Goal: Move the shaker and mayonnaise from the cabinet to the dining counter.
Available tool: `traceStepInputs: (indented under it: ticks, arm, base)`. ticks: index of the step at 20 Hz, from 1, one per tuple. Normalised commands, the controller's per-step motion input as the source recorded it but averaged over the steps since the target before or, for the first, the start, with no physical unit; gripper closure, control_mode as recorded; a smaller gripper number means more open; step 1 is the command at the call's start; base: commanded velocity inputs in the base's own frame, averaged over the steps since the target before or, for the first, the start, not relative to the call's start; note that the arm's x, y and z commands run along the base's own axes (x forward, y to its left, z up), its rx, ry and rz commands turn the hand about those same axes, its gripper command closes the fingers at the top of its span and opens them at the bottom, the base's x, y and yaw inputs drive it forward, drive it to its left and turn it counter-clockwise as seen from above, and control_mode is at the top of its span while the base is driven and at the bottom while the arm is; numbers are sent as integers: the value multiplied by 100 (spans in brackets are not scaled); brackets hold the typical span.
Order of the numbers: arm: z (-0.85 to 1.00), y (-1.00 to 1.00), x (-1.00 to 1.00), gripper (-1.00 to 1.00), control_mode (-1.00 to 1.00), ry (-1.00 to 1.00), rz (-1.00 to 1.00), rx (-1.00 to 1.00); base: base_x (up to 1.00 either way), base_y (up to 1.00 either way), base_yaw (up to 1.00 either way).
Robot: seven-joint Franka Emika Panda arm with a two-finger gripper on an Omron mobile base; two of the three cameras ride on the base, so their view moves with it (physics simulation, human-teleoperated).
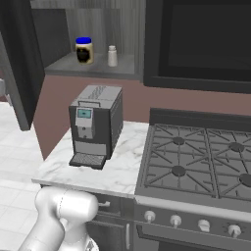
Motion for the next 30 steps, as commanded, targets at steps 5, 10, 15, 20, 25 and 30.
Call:
traceStepInputs:
  ticks: [5,10,15,20,25,30]
  arm:
    - [32,0,-64,-100,-100,0,-5,0]
    - [31,-19,-65,-100,-100,0,-4,15]
    - [5,-47,-49,-100,-100,-1,-2,23]
    - [0,-59,-21,-100,-100,-4,0,30]
    - [1,-56,0,-100,-100,0,0,40]
    - [15,-39,7,-100,-100,1,0,29]
  base:
    - [0,0,0]
    - [0,0,0]
    - [0,0,0]
    - [0,0,0]
    - [0,0,0]
    - [0,0,0]
